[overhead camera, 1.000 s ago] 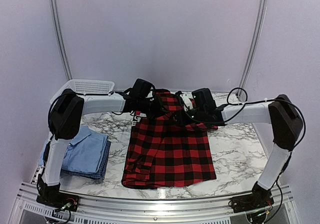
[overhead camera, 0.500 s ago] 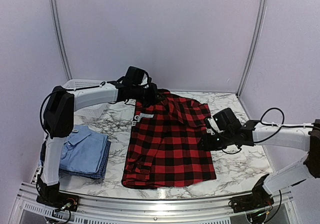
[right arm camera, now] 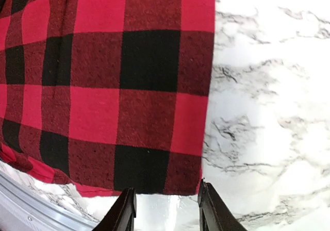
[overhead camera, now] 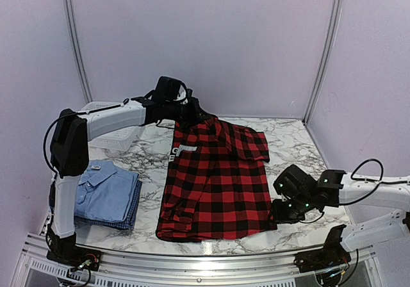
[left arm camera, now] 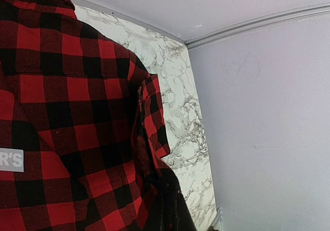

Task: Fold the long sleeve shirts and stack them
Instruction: Pick up the corner of the shirt from the center of the board.

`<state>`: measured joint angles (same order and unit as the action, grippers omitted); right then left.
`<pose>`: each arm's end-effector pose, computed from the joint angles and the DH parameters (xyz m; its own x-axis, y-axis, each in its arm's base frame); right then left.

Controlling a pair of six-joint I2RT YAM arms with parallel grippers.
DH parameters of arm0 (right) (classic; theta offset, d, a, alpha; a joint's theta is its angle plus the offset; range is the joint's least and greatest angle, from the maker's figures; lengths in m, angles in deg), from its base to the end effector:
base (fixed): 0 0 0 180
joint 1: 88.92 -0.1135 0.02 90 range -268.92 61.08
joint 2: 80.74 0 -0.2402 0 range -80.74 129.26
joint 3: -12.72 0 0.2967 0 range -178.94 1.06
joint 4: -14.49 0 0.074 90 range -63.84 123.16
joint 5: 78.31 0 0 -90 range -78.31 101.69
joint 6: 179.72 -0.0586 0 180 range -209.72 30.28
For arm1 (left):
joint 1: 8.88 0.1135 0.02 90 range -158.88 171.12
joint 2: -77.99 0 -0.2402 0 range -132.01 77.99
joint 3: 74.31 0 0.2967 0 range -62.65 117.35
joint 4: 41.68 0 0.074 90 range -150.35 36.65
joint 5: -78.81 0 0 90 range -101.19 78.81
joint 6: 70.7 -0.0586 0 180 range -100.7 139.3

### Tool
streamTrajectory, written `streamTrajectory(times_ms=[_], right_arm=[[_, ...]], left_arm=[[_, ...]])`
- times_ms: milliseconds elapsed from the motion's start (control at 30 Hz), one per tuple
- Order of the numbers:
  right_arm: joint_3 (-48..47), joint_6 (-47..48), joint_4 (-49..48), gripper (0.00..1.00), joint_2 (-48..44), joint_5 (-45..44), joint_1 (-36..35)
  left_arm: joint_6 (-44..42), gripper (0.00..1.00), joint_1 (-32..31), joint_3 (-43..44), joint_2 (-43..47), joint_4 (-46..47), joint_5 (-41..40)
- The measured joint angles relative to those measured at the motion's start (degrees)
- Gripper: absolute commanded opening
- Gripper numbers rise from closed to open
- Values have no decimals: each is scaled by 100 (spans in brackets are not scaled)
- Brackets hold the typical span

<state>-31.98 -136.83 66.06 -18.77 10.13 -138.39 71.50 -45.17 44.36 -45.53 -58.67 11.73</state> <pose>0.1561 0.1801 0.1138 -0.9644 -0.0010 -0.2643 -0.0687 0.9665 0.2472 0.4436 -0.3540 0.2411 -0.8448 -0.2826 -0.4544 0.2758 0.4979 -0.8222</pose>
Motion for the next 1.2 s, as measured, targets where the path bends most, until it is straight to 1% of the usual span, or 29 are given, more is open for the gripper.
streamTrajectory(times_ms=[100,233,433,533,733,967,1200], right_arm=[[42,-302,269,34,-166,-46,-146],[181,-560,345,30,-181,-50,-203],[299,-739,138,25,173,-59,-208],[295,-769,-13,19,402,-83,-210],[286,-824,-184,0,492,-199,-219],[210,-861,44,0,367,-409,-238],[-138,-831,260,0,74,-656,-238]], left_arm=[[0,0,9,0,52,-4,4],[0,0,9,0,109,2,17],[-2,0,9,-2,111,2,31],[-17,0,9,-11,114,2,39],[-24,0,15,-26,175,0,50],[-96,0,66,15,269,-4,63],[-216,0,376,223,599,-11,61]])
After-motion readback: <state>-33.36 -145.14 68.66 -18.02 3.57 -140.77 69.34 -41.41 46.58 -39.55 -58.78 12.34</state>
